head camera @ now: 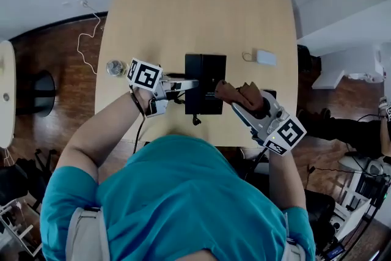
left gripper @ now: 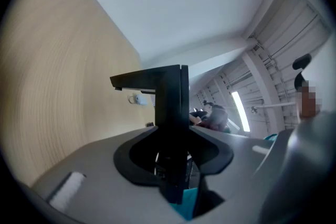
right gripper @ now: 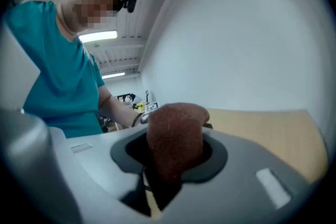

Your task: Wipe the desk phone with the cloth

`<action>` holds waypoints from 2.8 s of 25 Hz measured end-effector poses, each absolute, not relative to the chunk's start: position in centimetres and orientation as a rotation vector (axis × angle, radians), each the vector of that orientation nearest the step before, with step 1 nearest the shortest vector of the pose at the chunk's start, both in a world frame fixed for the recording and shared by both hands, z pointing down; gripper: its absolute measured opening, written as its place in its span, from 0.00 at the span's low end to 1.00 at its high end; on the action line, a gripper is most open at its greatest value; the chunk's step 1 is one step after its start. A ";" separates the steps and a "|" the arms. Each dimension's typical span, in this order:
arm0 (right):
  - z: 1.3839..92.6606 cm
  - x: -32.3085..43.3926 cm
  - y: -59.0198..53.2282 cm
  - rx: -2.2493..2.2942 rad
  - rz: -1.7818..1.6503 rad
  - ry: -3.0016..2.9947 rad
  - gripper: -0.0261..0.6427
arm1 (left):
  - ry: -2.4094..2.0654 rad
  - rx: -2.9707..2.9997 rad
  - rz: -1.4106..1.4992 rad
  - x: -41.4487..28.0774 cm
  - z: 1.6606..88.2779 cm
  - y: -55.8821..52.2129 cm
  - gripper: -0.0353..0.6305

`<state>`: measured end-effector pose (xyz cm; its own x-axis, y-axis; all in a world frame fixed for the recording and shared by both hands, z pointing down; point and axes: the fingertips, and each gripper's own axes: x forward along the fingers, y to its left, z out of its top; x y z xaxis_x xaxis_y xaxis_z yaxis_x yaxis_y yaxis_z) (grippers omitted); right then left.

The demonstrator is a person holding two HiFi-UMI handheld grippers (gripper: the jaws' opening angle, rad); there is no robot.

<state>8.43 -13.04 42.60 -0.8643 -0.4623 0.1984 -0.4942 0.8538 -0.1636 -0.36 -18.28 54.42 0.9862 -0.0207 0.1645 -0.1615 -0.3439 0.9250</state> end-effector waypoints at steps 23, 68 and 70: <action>44.1 0.3 -7.4 0.196 -0.392 -2.491 0.24 | -0.154 1.889 -0.093 -2.8 44.1 -17.6 0.31; 32.3 5.3 -14.7 0.578 0.408 -3.312 0.24 | 0.053 2.065 -0.400 -4.5 40.5 -13.9 0.30; 33.2 4.2 -12.9 0.498 0.365 -3.283 0.24 | 0.077 1.997 -0.508 -4.8 39.7 -14.0 0.30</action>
<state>4.19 -12.85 33.16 -0.9363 -0.3117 -0.1618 -0.2686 0.9324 -0.2419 -4.84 -13.97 39.68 0.9085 -0.1642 -0.3842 0.2704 -0.4701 0.8402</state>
